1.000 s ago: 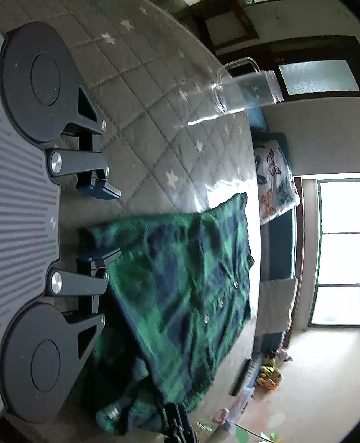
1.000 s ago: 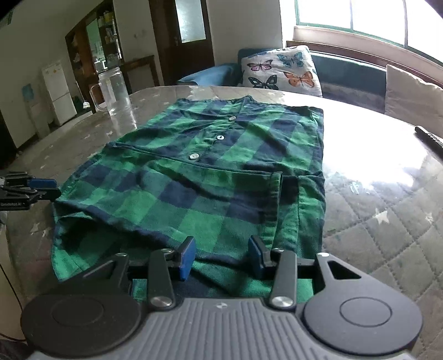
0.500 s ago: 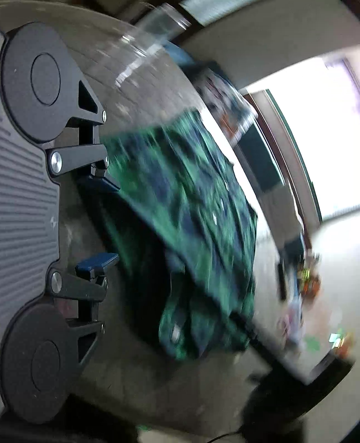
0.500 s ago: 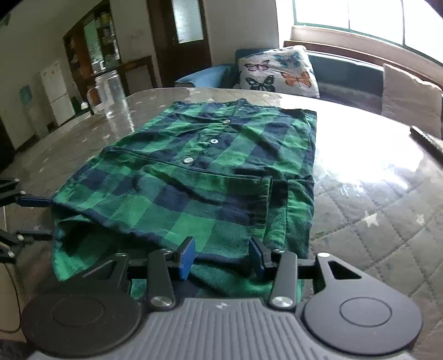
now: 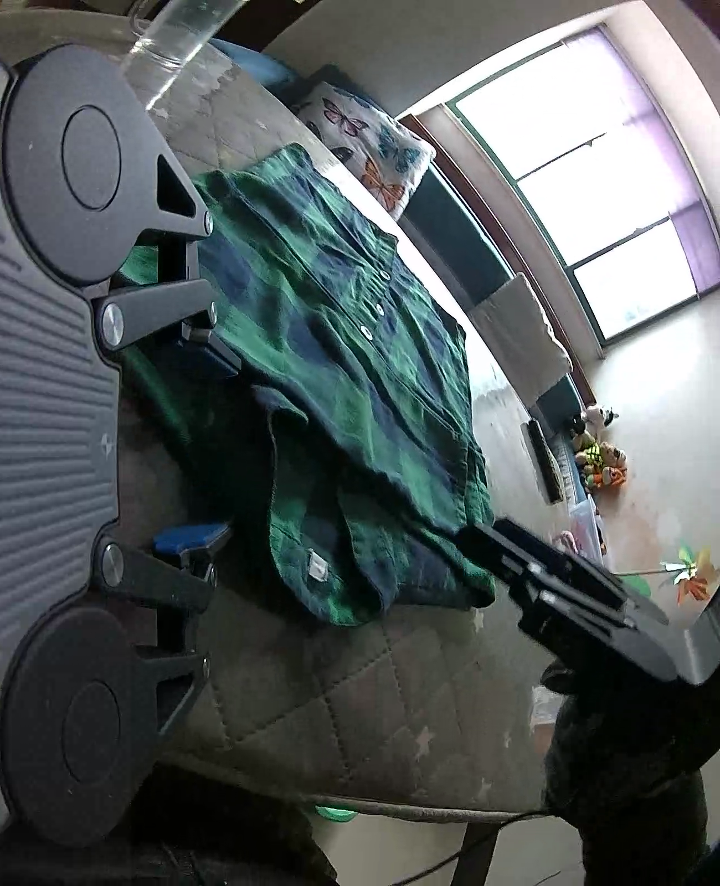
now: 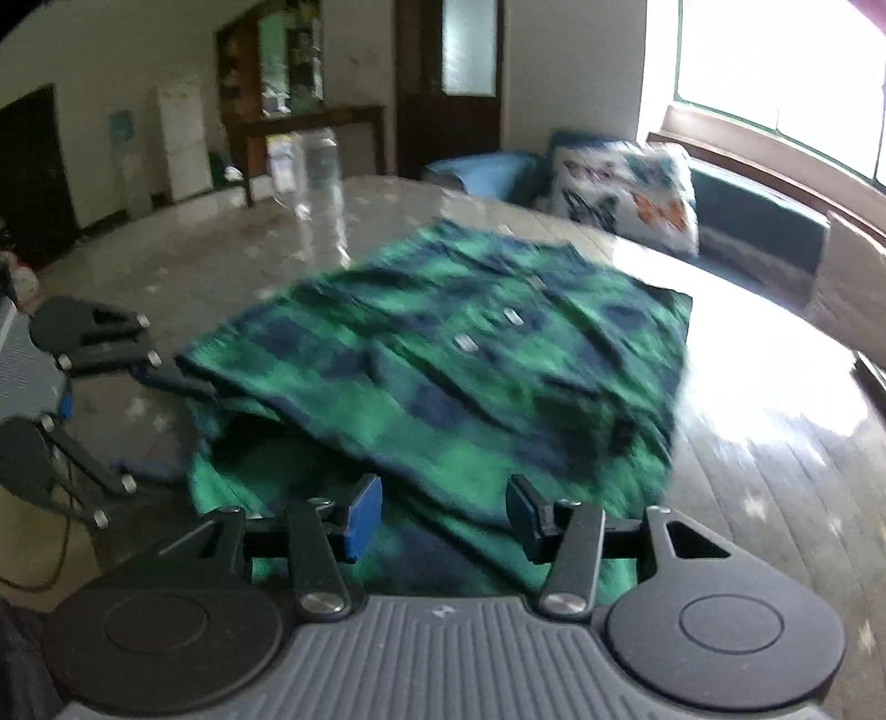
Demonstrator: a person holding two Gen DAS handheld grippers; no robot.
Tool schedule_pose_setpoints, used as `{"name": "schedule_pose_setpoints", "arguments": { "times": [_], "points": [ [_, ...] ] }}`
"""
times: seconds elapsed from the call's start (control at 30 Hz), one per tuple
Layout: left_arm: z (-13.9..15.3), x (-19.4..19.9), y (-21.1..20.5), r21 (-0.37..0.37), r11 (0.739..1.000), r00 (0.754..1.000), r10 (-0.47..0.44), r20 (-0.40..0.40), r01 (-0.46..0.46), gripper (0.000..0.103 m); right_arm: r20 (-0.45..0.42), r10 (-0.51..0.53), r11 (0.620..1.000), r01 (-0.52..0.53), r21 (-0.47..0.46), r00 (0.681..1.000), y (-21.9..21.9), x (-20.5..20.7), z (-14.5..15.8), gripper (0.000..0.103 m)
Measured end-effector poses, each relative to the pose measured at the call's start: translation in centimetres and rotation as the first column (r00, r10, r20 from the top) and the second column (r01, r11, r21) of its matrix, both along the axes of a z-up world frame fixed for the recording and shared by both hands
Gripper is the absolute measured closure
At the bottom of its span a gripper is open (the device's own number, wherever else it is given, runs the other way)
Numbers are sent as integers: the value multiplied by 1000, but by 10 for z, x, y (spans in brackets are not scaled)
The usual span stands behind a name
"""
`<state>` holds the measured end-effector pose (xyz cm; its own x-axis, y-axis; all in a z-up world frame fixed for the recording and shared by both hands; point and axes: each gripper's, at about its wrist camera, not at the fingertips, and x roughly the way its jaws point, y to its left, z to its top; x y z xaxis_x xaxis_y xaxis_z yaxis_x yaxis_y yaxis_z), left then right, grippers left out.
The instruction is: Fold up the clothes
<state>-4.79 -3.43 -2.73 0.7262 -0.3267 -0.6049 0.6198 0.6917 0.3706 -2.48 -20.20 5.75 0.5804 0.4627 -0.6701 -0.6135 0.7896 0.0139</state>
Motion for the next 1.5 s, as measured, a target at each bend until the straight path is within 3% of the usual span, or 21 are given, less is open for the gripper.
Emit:
{"name": "schedule_pose_setpoints", "arguments": {
  "times": [0.23, 0.4, 0.47, 0.57, 0.8, 1.13, 1.3, 1.5],
  "points": [
    [2, -6, 14, -19, 998, 998, 63, -7, -63, 41, 11, 114, 991, -115, 66, 993, 66, 25, -8, 52],
    [2, -7, 20, -33, 996, 997, 81, -6, -81, 41, 4, 182, 983, -182, 12, 983, 104, 28, -31, 52],
    [3, -7, 22, -39, 995, 996, 88, -6, -88, 41, -18, 208, 978, -208, -24, 978, 107, 23, -41, 52],
    [1, -4, 20, -45, 996, 997, 79, -7, -79, 40, 19, 236, 969, -234, -73, 972, 107, 12, -46, 52],
    [-1, 1, 8, -43, 998, 999, 37, 1, -37, 40, 49, 276, 957, -270, -108, 960, 107, -2, -47, 52],
    [-2, -2, 2, -29, 1000, 1000, 4, 9, -4, 40, 13, 332, 938, -329, -114, 943, 104, -6, -43, 55],
    [-2, -3, 3, -33, 999, 1000, 7, 5, -7, 40, 43, 352, 935, -349, -59, 935, 103, -7, -24, 55],
    [-3, -4, 4, -43, 999, 1000, 13, 3, -13, 40, -56, 375, 926, -377, -33, 925, 113, 1, -42, 55]
  ]
}}
